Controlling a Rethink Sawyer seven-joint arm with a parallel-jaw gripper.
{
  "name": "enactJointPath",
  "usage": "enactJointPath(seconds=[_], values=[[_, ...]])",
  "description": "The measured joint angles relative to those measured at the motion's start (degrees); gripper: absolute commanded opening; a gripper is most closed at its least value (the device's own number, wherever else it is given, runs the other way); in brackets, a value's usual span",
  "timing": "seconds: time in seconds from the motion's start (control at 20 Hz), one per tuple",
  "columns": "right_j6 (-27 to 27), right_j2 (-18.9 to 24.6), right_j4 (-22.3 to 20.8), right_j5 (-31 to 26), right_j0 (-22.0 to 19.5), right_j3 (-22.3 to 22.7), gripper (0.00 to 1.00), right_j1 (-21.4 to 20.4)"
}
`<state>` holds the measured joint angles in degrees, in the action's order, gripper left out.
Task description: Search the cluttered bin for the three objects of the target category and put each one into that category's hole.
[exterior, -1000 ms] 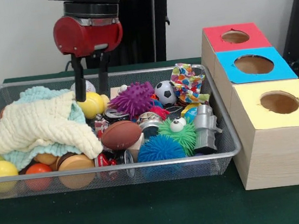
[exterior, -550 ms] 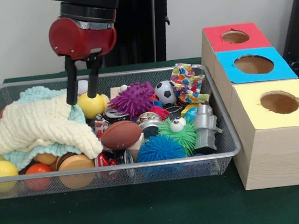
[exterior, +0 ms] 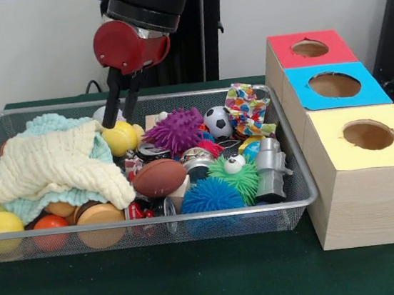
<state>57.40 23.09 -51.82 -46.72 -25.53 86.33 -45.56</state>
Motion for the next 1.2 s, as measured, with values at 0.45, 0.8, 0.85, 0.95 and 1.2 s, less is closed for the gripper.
enactJointPath(seconds=[0.45, 0.8, 0.85, 0.95, 1.2], values=[[0.0, -2.07, 1.12, -4.45, -0.31, -0.09, 1.0, 0.54], [0.0, -3.59, 1.46, -4.98, -4.64, -2.07, 1.0, 2.43], [0.0, -3.98, 1.46, -4.98, -5.33, -2.89, 1.0, 2.98], [0.0, -4.54, 1.38, -4.98, -6.07, -4.02, 1.0, 3.71], [0.0, -6.79, 0.09, -4.98, -6.75, -7.14, 1.0, 5.66]])
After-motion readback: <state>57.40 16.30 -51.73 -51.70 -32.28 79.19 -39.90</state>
